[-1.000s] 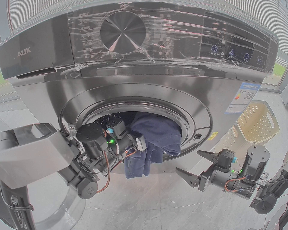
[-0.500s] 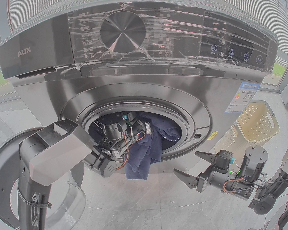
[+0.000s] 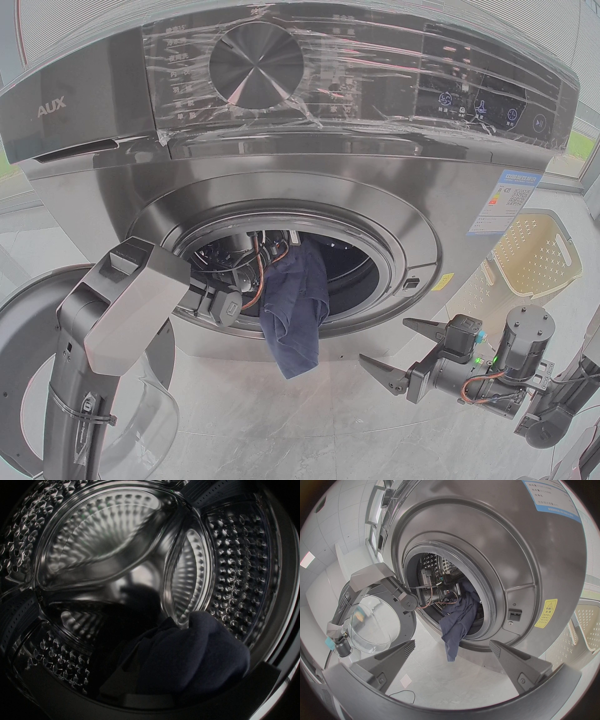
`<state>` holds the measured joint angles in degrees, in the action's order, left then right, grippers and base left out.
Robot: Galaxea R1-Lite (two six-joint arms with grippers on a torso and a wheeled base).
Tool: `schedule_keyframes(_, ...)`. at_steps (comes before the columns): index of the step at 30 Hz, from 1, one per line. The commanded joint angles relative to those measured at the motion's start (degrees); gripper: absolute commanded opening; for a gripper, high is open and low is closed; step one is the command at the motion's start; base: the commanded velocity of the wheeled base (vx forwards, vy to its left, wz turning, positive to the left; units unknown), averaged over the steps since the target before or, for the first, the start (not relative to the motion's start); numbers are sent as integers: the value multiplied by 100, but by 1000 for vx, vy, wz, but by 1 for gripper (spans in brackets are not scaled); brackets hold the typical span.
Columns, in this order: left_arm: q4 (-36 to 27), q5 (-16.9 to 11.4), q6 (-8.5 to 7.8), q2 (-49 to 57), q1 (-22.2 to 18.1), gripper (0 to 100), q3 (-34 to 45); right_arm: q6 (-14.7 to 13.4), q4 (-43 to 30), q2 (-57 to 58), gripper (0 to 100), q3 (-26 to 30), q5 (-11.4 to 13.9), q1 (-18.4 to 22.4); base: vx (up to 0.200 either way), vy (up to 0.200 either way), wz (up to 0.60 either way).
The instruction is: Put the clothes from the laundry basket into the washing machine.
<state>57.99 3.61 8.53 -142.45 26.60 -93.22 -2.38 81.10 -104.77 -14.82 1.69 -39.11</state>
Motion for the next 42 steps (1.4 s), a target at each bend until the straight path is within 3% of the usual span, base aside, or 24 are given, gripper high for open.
schedule_keyframes(1,-262,131,70,-222,12,0,-627,0,2,-35,100,15,-2,-9,0,0,0)
schedule_keyframes(11,-341,298,70,-336,12,0,-847,0,2,-35,100,23,-11,-9,0,0,0)
schedule_keyframes(12,-376,342,70,-345,12,100,-873,0,2,-35,100,23,-11,0,0,0,0)
schedule_keyframes(16,-411,369,131,-310,29,100,-776,0,11,-35,100,32,-11,0,0,0,0)
schedule_keyframes(23,-1018,263,324,332,205,100,305,0,2,-35,100,32,-2,0,0,0,0)
schedule_keyframes(31,-1246,-44,316,534,381,100,1016,0,2,-35,100,32,-2,0,0,0,0)
schedule_keyframes(36,-1466,-317,131,560,443,100,1570,0,2,-35,100,23,6,0,0,0,0)
schedule_keyframes(40,-1466,-387,-54,543,460,100,1755,0,2,-35,100,15,6,0,0,0,0)
schedule_keyframes(42,-1466,-387,-71,516,460,100,1764,0,2,-35,100,15,-2,0,0,0,0)
